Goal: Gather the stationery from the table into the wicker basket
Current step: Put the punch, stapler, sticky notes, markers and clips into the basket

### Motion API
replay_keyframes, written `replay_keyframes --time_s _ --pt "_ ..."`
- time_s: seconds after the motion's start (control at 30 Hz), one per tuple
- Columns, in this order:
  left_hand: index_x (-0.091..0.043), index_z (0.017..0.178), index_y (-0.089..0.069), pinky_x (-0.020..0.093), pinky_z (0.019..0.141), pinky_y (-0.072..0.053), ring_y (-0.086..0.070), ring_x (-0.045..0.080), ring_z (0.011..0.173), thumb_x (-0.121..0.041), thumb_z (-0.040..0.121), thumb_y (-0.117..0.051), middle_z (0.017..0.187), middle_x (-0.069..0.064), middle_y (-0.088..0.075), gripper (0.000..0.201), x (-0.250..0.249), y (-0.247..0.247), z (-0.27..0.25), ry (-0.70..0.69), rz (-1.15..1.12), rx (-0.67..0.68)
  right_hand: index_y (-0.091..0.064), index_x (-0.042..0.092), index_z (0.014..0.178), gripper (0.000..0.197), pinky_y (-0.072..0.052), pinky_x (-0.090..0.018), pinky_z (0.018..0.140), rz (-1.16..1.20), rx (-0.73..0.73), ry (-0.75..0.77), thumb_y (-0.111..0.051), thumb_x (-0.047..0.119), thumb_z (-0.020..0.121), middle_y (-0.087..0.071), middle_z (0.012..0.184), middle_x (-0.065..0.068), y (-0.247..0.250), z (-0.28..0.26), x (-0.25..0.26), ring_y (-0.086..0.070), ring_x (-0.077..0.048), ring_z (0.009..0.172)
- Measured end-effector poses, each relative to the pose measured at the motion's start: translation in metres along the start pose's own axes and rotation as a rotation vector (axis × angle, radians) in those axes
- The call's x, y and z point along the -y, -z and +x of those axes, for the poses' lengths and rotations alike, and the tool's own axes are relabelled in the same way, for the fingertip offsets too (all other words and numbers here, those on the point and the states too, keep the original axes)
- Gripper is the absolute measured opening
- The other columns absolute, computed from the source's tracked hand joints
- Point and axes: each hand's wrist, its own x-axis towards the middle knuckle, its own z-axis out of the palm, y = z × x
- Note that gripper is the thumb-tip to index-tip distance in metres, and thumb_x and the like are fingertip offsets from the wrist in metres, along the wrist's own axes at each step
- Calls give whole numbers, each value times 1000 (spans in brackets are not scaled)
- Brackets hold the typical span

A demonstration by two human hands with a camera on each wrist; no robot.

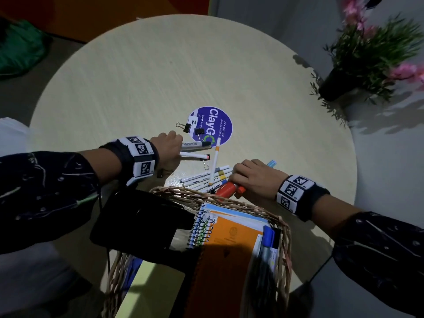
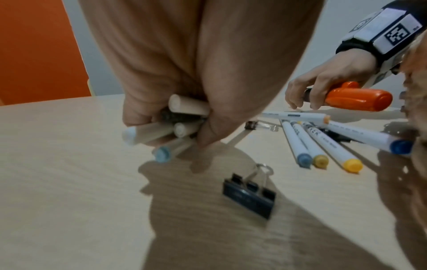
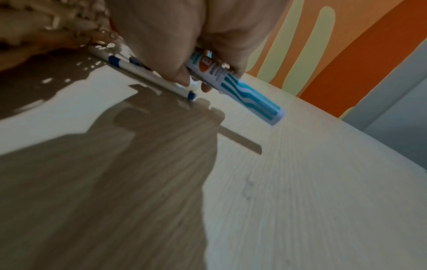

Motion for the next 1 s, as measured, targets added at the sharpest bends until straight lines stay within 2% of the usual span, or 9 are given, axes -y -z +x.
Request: replay_keyframes --time_s 0.13,0.23,0.3,0.47,0.53,0.6,0.7,0.83,1.0 --pt "-1 128 -45 41 92 -54 -53 32 87 -16 100 -55 84 9 -56 33 12 15 -16 21 17 79 -49 16 104 24 -55 -39 61 -37 -51 -49 -41 25 84 -64 91 -13 17 -7 -4 -62 -30 71" --pt "1 132 -42 42 93 -53 -63 38 106 -8 103 -48 114 20 -65 31 19 32 -39 13 124 85 -54 11 108 28 -52 -42 63 -16 -104 -111 -40 13 84 -63 93 -16 40 -15 -3 -61 -34 74" --pt "4 129 -42 42 84 -52 -63 38 96 -4 102 -49 111 25 -63 29 28 47 -59 -1 145 55 -53 9 114 34 -49 -42 69 159 -184 -244 -46 1 82 -61 100 -18 64 -26 7 -58 -34 80" --pt "-5 86 -43 33 66 -46 -57 28 66 -16 98 -58 72 10 -56 22 38 97 -123 -109 -377 -133 -41 8 120 32 -41 -31 62 685 -405 -626 -46 1 88 -55 79 -2 112 -70 48 -56 -27 69" --pt "-12 78 -45 17 51 -49 -56 5 50 -25 91 -57 66 4 -52 21 11 102 -158 -214 -724 -172 -39 5 120 30 -47 -26 59 1039 -543 -730 -47 0 91 -52 76 1 116 -82 77 -57 -25 69" --pt "-14 85 -47 5 39 -42 -52 -3 39 -11 101 -56 64 3 -52 20 -24 82 -180 -236 -1016 -70 -38 5 122 30 -49 -28 55 1550 -553 -866 -44 -1 93 -52 73 -5 105 -88 112 -53 -26 66" --pt "-17 93 -49 19 43 -45 -52 4 39 -1 104 -48 60 2 -52 20 -82 16 -197 -123 -1247 331 -42 8 119 31 -49 -35 57 2123 -429 -1051 -44 -5 91 -51 73 -13 78 -87 162 -54 -25 58" --pt "2 127 -37 33 52 -42 -42 15 50 -3 105 -46 65 4 -44 24 -120 -51 -181 1 -1208 421 -45 6 109 27 -44 -37 60 2085 -394 -1206 -44 -10 87 -51 73 -14 54 -87 190 -54 -26 63" --pt "-4 143 -29 31 59 -40 -49 22 68 -11 106 -47 88 11 -52 42 -121 -62 -174 -45 -1041 411 -44 6 117 35 -50 -49 76 1978 -311 -1246 -42 -11 87 -55 91 -19 45 -94 193 -59 -31 81"
